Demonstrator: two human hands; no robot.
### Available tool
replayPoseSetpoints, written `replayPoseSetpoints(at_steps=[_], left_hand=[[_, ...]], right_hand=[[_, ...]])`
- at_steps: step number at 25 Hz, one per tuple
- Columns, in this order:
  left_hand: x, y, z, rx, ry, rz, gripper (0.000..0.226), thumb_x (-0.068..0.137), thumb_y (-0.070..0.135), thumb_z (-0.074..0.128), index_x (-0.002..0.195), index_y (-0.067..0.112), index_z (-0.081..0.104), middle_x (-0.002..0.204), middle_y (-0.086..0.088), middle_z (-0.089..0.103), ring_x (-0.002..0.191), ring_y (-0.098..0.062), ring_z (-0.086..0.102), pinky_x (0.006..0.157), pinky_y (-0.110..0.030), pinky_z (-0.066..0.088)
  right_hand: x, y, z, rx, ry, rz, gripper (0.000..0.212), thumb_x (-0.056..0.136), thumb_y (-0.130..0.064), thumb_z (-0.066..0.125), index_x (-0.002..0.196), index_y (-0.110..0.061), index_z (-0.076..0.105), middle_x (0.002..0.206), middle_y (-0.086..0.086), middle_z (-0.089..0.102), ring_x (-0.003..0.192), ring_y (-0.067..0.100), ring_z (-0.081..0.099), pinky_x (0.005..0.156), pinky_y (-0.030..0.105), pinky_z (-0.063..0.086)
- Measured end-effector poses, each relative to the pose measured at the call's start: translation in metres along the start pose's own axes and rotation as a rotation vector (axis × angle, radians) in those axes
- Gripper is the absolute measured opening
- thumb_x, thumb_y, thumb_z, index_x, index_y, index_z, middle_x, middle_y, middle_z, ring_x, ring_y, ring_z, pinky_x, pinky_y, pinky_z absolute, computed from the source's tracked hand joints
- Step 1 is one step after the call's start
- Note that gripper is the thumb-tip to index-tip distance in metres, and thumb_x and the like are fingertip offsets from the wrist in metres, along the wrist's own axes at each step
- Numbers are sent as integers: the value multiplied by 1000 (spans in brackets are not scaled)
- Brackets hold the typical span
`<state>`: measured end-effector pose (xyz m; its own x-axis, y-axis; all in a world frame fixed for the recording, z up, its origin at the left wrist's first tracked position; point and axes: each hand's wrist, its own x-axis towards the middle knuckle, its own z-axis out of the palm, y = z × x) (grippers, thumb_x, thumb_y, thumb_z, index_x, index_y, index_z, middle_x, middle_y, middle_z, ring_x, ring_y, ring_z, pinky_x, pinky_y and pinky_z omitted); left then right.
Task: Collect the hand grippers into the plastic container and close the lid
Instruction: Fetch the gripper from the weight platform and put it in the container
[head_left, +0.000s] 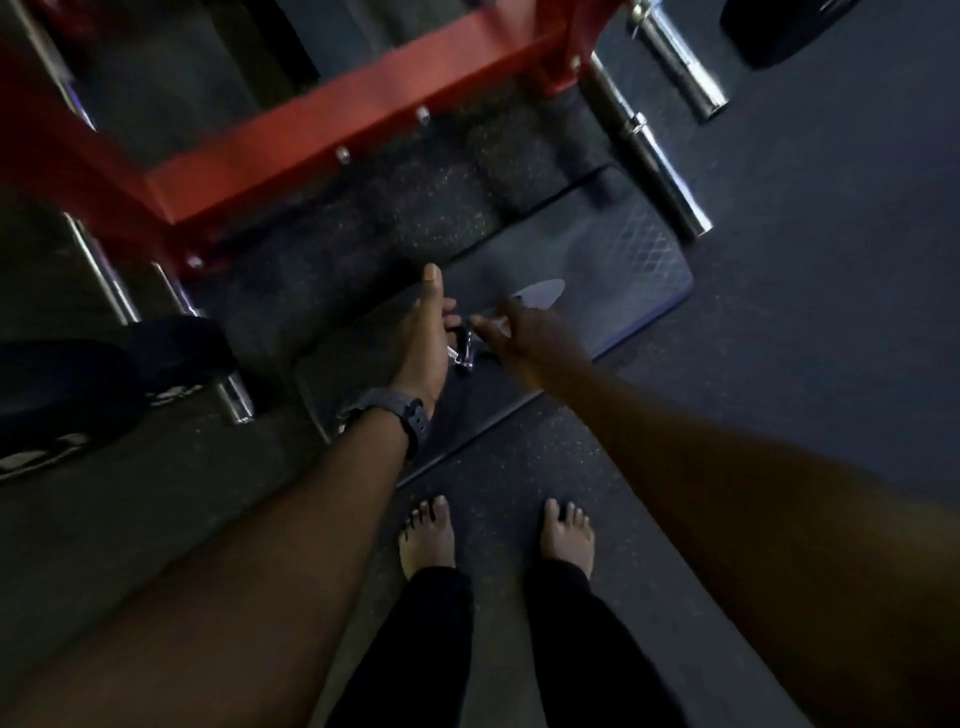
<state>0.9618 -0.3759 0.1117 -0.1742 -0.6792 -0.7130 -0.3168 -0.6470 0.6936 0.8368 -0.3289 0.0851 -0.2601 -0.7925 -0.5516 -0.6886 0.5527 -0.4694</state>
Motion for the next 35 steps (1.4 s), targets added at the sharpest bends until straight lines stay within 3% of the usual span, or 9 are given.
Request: replayPoseSetpoints(at_steps=[5, 9, 14, 16, 18, 21, 23, 31, 35], left_hand=[[82, -123, 3, 279, 2, -94, 104, 84, 81, 9, 155, 10, 37, 162, -14, 36, 149, -32, 35, 121, -51, 27], [46, -306, -17, 436, 62, -474, 52, 111, 28, 9, 162, 17, 10, 170, -11, 17, 155, -27, 26, 122, -40, 26], [21, -272, -15, 586, -42, -297, 51, 111, 19, 11, 162, 15, 8, 171, -9, 16, 155, -24, 27, 121, -37, 28], [20, -191, -3, 522, -26, -173, 51, 111, 19, 14, 162, 15, 9, 171, -12, 18, 155, -25, 27, 122, -38, 27], [33, -41, 10, 230, 81, -166, 48, 111, 28, 23, 153, 10, 37, 156, -21, 45, 143, -30, 45, 116, -39, 36], [-31, 173, -16, -42, 218, 280, 63, 91, 67, 38, 88, 13, 71, 91, -9, 74, 97, -31, 69, 94, -43, 51], [-103, 264, -26, -78, 147, 432, 67, 77, 78, 37, 73, 20, 69, 84, -6, 73, 93, -33, 71, 96, -48, 54], [-450, 500, -105, -108, 158, 915, 67, 89, 69, 32, 90, 17, 74, 102, -7, 78, 98, -28, 72, 95, -47, 51], [-573, 525, -152, -177, 326, 1043, 67, 95, 67, 32, 103, 13, 70, 100, -3, 74, 96, -22, 70, 95, -42, 54]], right_hand=[[99, 43, 65, -514, -52, -283, 72, 80, -41, 72, 138, -12, 42, 137, 17, 49, 126, 37, 45, 102, 46, 39], [127, 60, 81, -596, -22, -438, 85, 70, -51, 78, 140, -16, 46, 134, 17, 48, 120, 38, 45, 94, 48, 44], [97, 37, 38, -593, 22, -485, 73, 69, -54, 76, 130, -18, 56, 121, 11, 55, 112, 32, 51, 84, 42, 46], [71, 13, -2, -446, 63, -414, 72, 68, -51, 78, 127, -17, 57, 119, 10, 56, 113, 33, 52, 81, 39, 47], [43, -19, -52, -323, 103, -373, 69, 66, -47, 79, 125, -16, 59, 118, 11, 56, 112, 34, 54, 81, 41, 51], [-12, -81, -151, -200, 253, -380, 64, 62, -51, 77, 116, -20, 64, 110, 7, 59, 103, 30, 59, 73, 36, 50], [-68, -131, -230, -128, 330, -433, 68, 58, -57, 71, 115, -19, 66, 108, 7, 63, 99, 28, 61, 75, 34, 49], [-314, -339, -466, 370, 501, -650, 45, 66, -46, 54, 107, -33, 68, 87, -9, 71, 76, 4, 63, 74, 29, 51], [-404, -423, -514, 580, 433, -844, 23, 66, -48, 52, 79, -32, 62, 72, -5, 62, 68, 17, 58, 65, 36, 49]])
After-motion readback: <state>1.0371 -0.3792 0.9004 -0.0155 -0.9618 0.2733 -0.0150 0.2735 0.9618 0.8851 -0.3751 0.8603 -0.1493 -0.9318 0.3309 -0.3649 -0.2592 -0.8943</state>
